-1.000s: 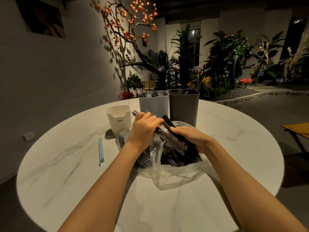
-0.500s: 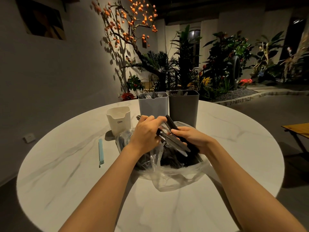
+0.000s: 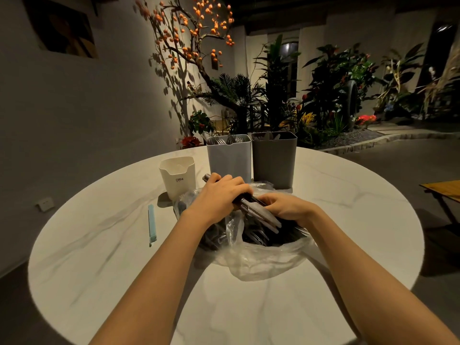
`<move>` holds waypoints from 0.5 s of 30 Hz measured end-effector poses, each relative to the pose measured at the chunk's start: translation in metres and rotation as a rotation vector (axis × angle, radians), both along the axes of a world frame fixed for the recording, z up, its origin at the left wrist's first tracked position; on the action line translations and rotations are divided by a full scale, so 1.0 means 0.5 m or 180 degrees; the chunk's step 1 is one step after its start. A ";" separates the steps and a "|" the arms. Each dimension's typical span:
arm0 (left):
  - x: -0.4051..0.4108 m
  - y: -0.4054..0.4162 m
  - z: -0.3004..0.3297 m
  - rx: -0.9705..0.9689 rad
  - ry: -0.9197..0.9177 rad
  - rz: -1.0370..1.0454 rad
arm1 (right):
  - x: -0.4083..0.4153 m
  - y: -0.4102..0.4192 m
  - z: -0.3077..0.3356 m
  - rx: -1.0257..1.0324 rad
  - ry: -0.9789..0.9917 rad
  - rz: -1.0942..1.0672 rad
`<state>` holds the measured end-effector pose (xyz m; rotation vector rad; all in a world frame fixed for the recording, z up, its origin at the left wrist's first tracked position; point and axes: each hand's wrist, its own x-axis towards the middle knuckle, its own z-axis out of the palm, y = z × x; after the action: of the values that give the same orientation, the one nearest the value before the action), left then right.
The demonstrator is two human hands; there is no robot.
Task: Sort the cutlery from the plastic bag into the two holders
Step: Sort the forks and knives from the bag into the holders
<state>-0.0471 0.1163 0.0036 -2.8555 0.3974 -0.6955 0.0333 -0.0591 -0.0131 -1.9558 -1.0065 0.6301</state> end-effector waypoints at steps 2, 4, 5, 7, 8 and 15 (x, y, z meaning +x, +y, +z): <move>0.002 0.006 0.000 0.0021 -0.0006 0.0049 | 0.000 0.002 0.001 -0.0024 -0.0038 0.0129; 0.004 0.010 -0.001 0.0057 -0.0068 0.0087 | -0.001 0.002 0.002 0.0014 0.0045 0.0193; 0.004 0.011 -0.001 0.0072 -0.0097 0.0098 | -0.003 0.002 0.004 0.0025 0.0057 0.0197; 0.002 0.015 -0.001 0.0049 -0.0121 0.0140 | -0.007 0.000 0.011 0.0070 0.0056 0.0196; -0.001 0.017 -0.001 0.0020 -0.0136 0.0182 | -0.007 -0.001 0.014 0.0081 0.0044 0.0182; -0.009 0.046 -0.005 -0.0257 -0.0175 0.0467 | -0.008 -0.009 0.024 -0.0114 0.0099 0.0039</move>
<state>-0.0514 0.1393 0.0012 -2.8960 0.1532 -0.7763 0.0292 -0.0635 -0.0010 -1.9662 -0.9952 0.6877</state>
